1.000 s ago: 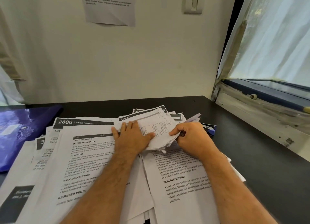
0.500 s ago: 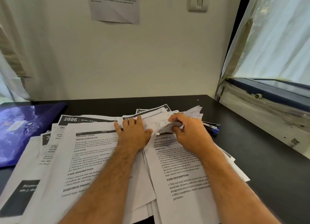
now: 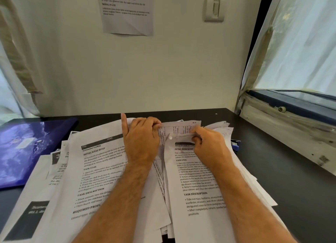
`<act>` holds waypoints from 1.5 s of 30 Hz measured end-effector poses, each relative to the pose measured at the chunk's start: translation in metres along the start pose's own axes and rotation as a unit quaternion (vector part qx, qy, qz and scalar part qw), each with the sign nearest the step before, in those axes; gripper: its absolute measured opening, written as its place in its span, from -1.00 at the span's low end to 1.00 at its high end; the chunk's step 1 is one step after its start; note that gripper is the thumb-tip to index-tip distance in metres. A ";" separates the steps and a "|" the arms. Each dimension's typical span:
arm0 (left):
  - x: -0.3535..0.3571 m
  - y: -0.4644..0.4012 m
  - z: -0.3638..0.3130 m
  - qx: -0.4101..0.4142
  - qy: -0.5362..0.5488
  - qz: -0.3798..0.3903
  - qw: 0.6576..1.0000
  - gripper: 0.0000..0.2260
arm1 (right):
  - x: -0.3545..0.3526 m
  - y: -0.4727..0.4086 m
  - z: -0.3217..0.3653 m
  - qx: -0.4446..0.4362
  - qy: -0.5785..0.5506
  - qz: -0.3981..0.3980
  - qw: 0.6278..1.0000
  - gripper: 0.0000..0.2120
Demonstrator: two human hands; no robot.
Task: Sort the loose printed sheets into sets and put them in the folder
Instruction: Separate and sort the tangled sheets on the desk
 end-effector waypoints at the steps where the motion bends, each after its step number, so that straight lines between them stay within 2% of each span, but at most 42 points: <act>1: 0.001 0.000 0.000 -0.001 -0.010 0.007 1.000 -0.88 | 0.001 0.000 -0.001 0.002 0.000 0.008 1.000 -0.82; 3: 0.005 -0.002 -0.001 -0.003 -0.043 0.049 0.998 -0.85 | 0.003 0.000 -0.001 0.003 -0.005 0.020 1.000 -0.81; 7: 0.030 0.006 0.003 -0.007 -0.136 0.235 0.962 -0.71 | 0.007 -0.002 0.000 0.007 -0.008 0.032 0.999 -0.75; 9: 0.035 0.009 0.002 0.002 -0.155 0.261 0.953 -0.76 | 0.008 -0.002 0.001 0.007 -0.026 0.028 0.999 -0.64; 12: 0.020 0.003 -0.001 -0.005 -0.141 0.194 0.971 -0.70 | 0.004 0.000 0.005 -0.005 -0.048 0.009 0.999 -0.54; 15: 0.001 -0.003 -0.006 0.000 -0.073 0.080 0.994 -0.57 | -0.009 0.002 0.016 -0.062 -0.054 -0.066 0.994 -0.64; 17: -0.012 -0.004 -0.011 0.019 -0.042 0.002 0.999 -0.64 | -0.016 0.005 0.023 -0.100 -0.046 -0.107 0.988 -0.77; 19: -0.022 -0.005 -0.013 0.023 -0.021 -0.053 0.998 -0.76 | -0.016 0.006 0.026 -0.120 -0.040 -0.116 0.985 -0.85; 22: -0.028 -0.011 -0.016 0.016 0.003 -0.069 0.998 -0.84 | -0.014 0.005 0.027 -0.126 -0.046 -0.113 0.984 -0.89; 25: -0.022 -0.018 -0.023 0.014 -0.020 0.007 1.000 -0.81 | -0.015 0.004 0.024 -0.112 -0.061 -0.122 0.984 -0.89; 27: -0.006 -0.018 -0.029 0.026 -0.057 0.120 0.991 -0.75 | -0.016 0.005 0.022 -0.109 -0.062 -0.123 0.984 -0.91; 29: 0.013 -0.010 -0.030 0.036 -0.086 0.214 0.972 -0.77 | -0.018 0.007 0.022 -0.117 -0.049 -0.124 0.984 -0.93; 32: 0.024 -0.002 -0.016 -0.016 -0.129 0.266 0.955 -0.85 | -0.019 0.010 0.021 -0.121 -0.051 -0.120 0.984 -0.91; 36: 0.023 0.011 0.017 -0.095 -0.229 0.340 0.907 -0.80 | -0.015 0.012 0.022 -0.119 -0.070 -0.099 0.986 -0.90; 38: 0.018 0.010 0.025 -0.109 -0.228 0.327 0.911 -0.82 | -0.011 0.010 0.022 -0.116 -0.072 -0.088 0.987 -0.90; 41: 0.007 0.001 0.021 -0.087 -0.184 0.235 0.950 -0.90 | -0.008 0.007 0.021 -0.106 -0.072 -0.084 0.988 -0.88; 43: -0.001 -0.007 0.018 -0.084 -0.099 0.138 0.982 -0.84 | -0.008 0.006 0.020 -0.097 -0.074 -0.083 0.989 -0.86; 45: -0.004 -0.011 0.021 -0.125 0.062 0.075 0.987 -0.72 | -0.008 0.005 0.019 -0.095 -0.075 -0.084 0.989 -0.85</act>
Point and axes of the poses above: each hand's wrist, its own y-axis away from the middle knuckle, its own x-axis out of the palm, z = x × y, the point moved 8 cm from there along -y, towards the middle knuckle, and after that the axes turned 1 degree about x, right-handed, at the moved point
